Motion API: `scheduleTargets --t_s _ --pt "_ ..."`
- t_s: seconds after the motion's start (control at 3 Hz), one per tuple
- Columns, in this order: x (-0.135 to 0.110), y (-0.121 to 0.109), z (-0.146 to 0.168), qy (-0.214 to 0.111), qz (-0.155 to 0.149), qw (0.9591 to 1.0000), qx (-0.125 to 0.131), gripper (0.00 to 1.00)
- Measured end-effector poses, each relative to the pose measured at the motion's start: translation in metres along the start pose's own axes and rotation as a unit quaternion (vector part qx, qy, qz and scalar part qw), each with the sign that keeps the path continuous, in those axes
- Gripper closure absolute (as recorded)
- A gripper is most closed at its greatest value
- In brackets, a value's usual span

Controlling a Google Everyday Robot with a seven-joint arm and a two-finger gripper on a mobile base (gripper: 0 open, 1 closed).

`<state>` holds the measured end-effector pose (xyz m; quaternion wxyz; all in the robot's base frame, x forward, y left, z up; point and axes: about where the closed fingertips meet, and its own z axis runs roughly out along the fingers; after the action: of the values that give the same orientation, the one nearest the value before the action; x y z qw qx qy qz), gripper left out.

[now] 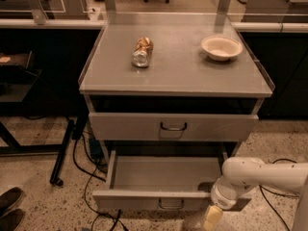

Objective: Open middle drawer

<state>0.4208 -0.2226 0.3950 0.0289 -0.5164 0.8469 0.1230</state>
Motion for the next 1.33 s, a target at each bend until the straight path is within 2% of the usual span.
scheduleTargets --t_s 0.33,0.67,1.0,1.33 --pt "-0.001 0.001 -0.003 0.000 0.000 1.0000 0.000 0.00" --pt "0.027 0.023 -0.006 0.004 0.024 0.9997 -0.009 0.00" --pt "0.031 0.027 -0.009 0.004 0.027 0.9996 -0.011 0.00" --pt "0.048 0.039 -0.010 0.009 0.043 0.9989 -0.019 0.00"
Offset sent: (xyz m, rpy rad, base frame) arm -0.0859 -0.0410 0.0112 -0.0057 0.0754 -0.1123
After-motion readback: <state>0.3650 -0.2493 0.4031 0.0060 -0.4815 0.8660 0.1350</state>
